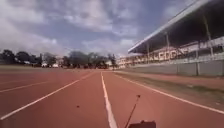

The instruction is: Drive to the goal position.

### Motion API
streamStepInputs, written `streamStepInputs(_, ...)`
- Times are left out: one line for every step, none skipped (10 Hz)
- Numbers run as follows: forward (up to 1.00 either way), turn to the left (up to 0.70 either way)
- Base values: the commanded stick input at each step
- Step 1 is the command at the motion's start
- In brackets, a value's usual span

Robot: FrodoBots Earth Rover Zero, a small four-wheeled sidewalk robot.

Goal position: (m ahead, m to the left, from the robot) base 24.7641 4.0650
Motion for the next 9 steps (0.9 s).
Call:
streamStepInputs(0.7,0.0)
streamStepInputs(0.7,0.0)
streamStepInputs(0.7,0.0)
streamStepInputs(0.7,0.0)
streamStepInputs(0.7,0.0)
streamStepInputs(0.7,0.0)
streamStepInputs(0.7,0.0)
streamStepInputs(0.7,0.0)
streamStepInputs(0.7,0.0)
